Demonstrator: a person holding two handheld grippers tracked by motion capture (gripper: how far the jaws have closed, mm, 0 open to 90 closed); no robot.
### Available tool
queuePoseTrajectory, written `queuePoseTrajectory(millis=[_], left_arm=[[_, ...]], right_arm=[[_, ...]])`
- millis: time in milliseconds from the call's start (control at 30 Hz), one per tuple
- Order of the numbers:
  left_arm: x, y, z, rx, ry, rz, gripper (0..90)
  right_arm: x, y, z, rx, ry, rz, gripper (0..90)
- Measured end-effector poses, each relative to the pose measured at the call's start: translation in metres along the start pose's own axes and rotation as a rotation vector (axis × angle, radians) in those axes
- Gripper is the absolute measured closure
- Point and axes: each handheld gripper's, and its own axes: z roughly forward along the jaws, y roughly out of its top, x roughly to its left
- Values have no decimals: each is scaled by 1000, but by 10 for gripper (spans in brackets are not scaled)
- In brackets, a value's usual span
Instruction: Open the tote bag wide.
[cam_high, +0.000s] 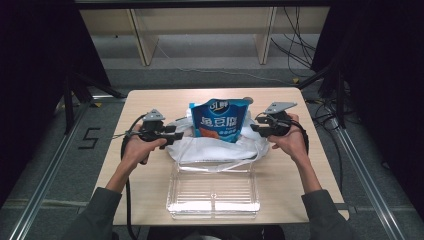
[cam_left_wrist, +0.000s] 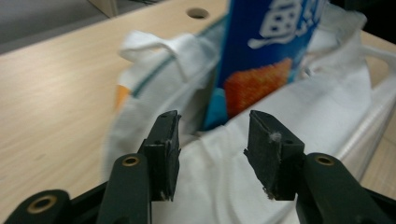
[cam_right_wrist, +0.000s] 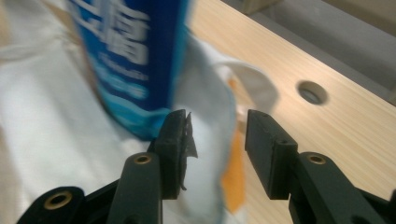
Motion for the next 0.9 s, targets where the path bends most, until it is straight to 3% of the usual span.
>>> queuePoseTrajectory(millis=[67,133,233,267,300,333,367,400,467,500,533,567,600,667,700,767,833,900], left_arm=[[7,-1,-5,-8,28,-15,528],[13,-1,-9,-10,74,-21,509],[23,-1,-11,-4,179,-4,450],[29,-2,-9,20,188,3,449],[33,-3,-5,15,174,-26,444],[41,-7,4,29,129,-72,439],[45,-9,8,37,103,-76,448],[47,-12,14,14,86,-105,479],[51,-17,27,15,48,-73,666],[50,-19,33,-6,32,-88,756],[51,-20,37,6,23,-86,832],[51,-20,39,12,26,-86,849],[52,-21,41,34,26,-67,857],[52,-26,51,60,28,-84,861],[54,-30,56,102,30,-57,861],[54,-40,68,141,38,-70,863],[55,-42,70,132,28,-99,866],[54,-42,69,139,35,-84,866]], right_arm=[[-5,-4,2,3,-31,36,592],[-9,-7,6,8,-11,76,604],[-15,-11,14,10,-8,71,675],[-16,-11,16,9,-5,65,726],[-17,-11,19,6,25,77,791],[-17,-11,20,10,40,91,835],[-20,-11,23,10,43,81,886],[-21,-11,25,14,32,81,892],[-24,-12,30,27,22,88,895],[-26,-15,35,34,15,96,896],[-32,-18,40,38,10,89,896],[-35,-20,44,59,17,106,897],[-36,-23,50,42,5,124,897],[-38,-29,59,61,6,134,897],[-38,-31,64,87,5,140,898],[-38,-34,73,134,1,117,898],[-37,-39,84,141,-9,119,898],[-39,-43,90,145,-11,131,898]])
